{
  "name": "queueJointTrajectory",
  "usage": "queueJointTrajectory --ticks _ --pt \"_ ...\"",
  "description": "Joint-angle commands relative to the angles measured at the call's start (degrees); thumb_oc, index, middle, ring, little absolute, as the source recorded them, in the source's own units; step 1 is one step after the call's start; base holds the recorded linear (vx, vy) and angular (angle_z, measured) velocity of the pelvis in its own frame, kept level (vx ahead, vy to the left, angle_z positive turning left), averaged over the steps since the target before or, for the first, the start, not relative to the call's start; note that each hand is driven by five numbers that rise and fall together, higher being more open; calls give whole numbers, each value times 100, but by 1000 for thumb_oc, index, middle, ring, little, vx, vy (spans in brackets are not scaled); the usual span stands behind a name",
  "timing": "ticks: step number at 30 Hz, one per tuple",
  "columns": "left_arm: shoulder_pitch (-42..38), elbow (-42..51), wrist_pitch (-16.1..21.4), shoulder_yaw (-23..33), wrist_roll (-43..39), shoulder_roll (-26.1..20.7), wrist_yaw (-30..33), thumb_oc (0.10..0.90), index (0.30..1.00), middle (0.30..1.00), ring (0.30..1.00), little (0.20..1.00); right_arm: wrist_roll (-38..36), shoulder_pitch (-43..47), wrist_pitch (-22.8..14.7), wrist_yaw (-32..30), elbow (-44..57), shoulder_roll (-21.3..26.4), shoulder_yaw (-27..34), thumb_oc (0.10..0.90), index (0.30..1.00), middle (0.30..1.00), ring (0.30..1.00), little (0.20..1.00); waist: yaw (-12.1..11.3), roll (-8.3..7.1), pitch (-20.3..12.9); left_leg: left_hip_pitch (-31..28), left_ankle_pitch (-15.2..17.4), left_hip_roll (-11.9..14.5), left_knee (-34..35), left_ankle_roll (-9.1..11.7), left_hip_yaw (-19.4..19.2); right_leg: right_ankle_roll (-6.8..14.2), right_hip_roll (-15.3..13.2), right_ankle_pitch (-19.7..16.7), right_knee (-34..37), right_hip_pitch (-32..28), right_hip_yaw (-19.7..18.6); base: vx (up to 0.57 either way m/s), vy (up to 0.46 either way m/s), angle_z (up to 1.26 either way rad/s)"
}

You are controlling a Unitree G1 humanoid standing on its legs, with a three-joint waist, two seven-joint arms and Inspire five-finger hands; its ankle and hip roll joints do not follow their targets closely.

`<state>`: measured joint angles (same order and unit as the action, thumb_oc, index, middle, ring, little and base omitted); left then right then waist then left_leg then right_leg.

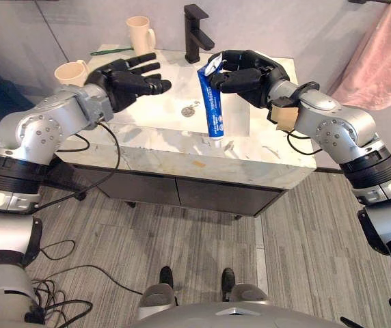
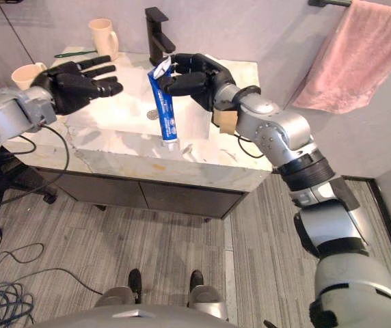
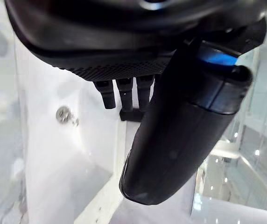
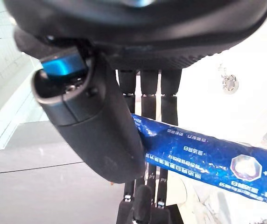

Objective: Organize the bathroom.

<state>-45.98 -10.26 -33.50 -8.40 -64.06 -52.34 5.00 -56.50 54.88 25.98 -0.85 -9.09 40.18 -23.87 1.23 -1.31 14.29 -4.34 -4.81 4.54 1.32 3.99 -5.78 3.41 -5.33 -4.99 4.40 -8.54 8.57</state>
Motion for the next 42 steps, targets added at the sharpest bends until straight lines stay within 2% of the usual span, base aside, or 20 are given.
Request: queueJointTrajectory --ticks 1,3,5,10,11,12,13,15,17,19,21,25,26,30,31,32,34,35,37,42 --pt "409 -230 1575 1022 1354 -540 638 800 900 900 900 900 213 229 -891 -139 417 267 658 400 300 300 300 300 -337 231 -799 -110 507 546 -545 102 -182 252 -216 657 -434 290 -52 -3 -17 5" --pt "1056 -445 1882 1759 1231 -756 790 800 900 900 900 900 426 38 -973 -234 612 268 835 400 300 300 300 300 -451 212 -758 -68 506 534 -558 98 -97 236 -231 659 -428 292 19 -23 -23 10" --pt "1825 -429 1932 2499 1000 -663 1089 800 900 900 900 900 712 -137 -1068 -328 835 259 1015 400 300 300 300 300 -567 188 -720 -26 484 520 -564 88 -20 218 -238 644 -417 297 76 -47 -34 15" --pt "3357 -283 2075 3541 947 183 1773 800 900 900 900 900 966 -347 -1153 -500 1213 258 1277 400 300 300 300 300 -732 126 -698 -8 515 491 -557 79 149 208 -236 693 -408 246 204 -14 -24 19" --pt "3532 -298 2217 3584 1010 384 1846 800 900 900 900 900 1019 -334 -1132 -555 1265 266 1307 400 300 300 300 300 -759 104 -695 -2 518 488 -550 75 174 205 -235 701 -409 245 230 -17 -20 30" --pt "4067 -312 2559 3645 1299 940 1888 800 900 900 900 900 964 -285 -1127 -601 1332 359 1354 400 300 300 300 300 -806 59 -702 14 519 484 -542 66 228 197 -234 722 -416 239 288 -11 -13 19" --pt "4067 -312 2559 3645 1299 940 1888 800 900 900 900 900 964 -285 -1127 -601 1332 359 1354 400 300 300 300 300 -806 59 -702 14 519 484 -542 66 228 197 -234 722 -416 239 288 -15 -12 24" --pt "4641 -484 3259 3475 1564 1658 2081 800 900 900 900 900 751 -82 -1070 -718 1373 535 1384 400 300 300 300 300 -874 -14 -699 50 522 479 -541 64 306 188 -236 751 -429 242 361 -17 -4 20" --pt "5030 -835 3654 3360 1831 2129 2060 800 900 900 900 900 602 173 -1056 -779 1262 679 1350 400 300 300 300 300 -945 -70 -678 84 521 488 -559 87 354 165 -223 770 -444 239 410 -19 6 16" --pt "5134 -1000 3680 3329 1959 2231 1994 800 900 900 900 900 569 232 -1088 -757 1180 722 1338 400 300 300 300 300 -967 -81 -677 64 564 502 -559 101 365 167 -210 809 -442 209 421 13 7 19" --pt "5243 -1297 3576 3206 2006 2368 1842 800 900 900 900 900 513 354 -1166 -744 1067 753 1250 400 300 300 300 300 -992 -98 -669 65 552 513 -563 118 379 160 -202 804 -439 200 441 0 14 19" --pt "5521 -2935 2751 2377 2424 2760 803 800 900 900 900 900 297 822 -1401 -588 648 890 965 400 300 300 300 300 -1000 -150 -621 131 544 529 -699 121 355 155 -189 772 -491 227 428 -31 55 9" --pt "5549 -3243 2697 2260 2027 2819 478 800 900 900 900 900 221 883 -1460 -507 562 931 930 400 300 300 300 300 -990 -147 -600 160 557 523 -753 115 329 153 -189 767 -501 231 416 -38 79 4" --pt "5513 -4232 2320 1861 2361 2954 51 800 900 900 900 900 320 868 -1664 -259 423 787 861 400 300 300 300 300 -899 -126 -525 246 646 471 -984 76 82 152 -218 746 -530 214 447 -17 99 -1" --pt "5304 -4829 2115 1552 3385 2985 -94 800 900 900 900 900 487 773 -1616 -317 554 636 892 400 300 300 300 300 -769 -139 -513 254 739 397 -1079 -6 -333 172 -278 737 -546 199 564 -3 186 -4" --pt "5209 -5155 2043 1319 3633 3014 -149 800 900 900 900 900 529 688 -1628 -366 649 611 904 400 300 300 300 300 -697 -139 -506 268 774 355 -1120 -43 -591 194 -323 724 -570 197 664 3 156 5" --pt "5109 -5577 1914 1002 4324 3023 -210 800 900 900 900 900 630 567 -1637 -438 750 586 953 400 300 300 300 300 -606 -133 -513 297 832 293 -1163 -88 -905 236 -397 735 -619 186 830 9 115 55" --pt "5037 -5889 1916 662 5185 3007 -271 800 900 900 900 900 679 474 -1703 -416 753 588 1010 400 300 300 300 300 -540 -132 -475 291 888 250 -1214 -128 -1050 291 -489 737 -699 178 947 28 140 73" --pt "4969 -6181 1720 173 5127 3004 -196 800 900 900 900 900 760 417 -1976 -314 717 464 972 400 300 300 300 300 -496 -113 -440 222 883 114 -1068 -238 -938 425 -643 733 -888 287 889 34 198 47" --pt "4995 -6375 1586 10 5344 3055 -58 800 900 900 900 900 744 287 -2126 -257 1062 189 1099 400 300 300 300 300 -469 -42 -422 124 832 -107 -728 -414 -730 632 -854 696 -1248 628 624 20 165 3"
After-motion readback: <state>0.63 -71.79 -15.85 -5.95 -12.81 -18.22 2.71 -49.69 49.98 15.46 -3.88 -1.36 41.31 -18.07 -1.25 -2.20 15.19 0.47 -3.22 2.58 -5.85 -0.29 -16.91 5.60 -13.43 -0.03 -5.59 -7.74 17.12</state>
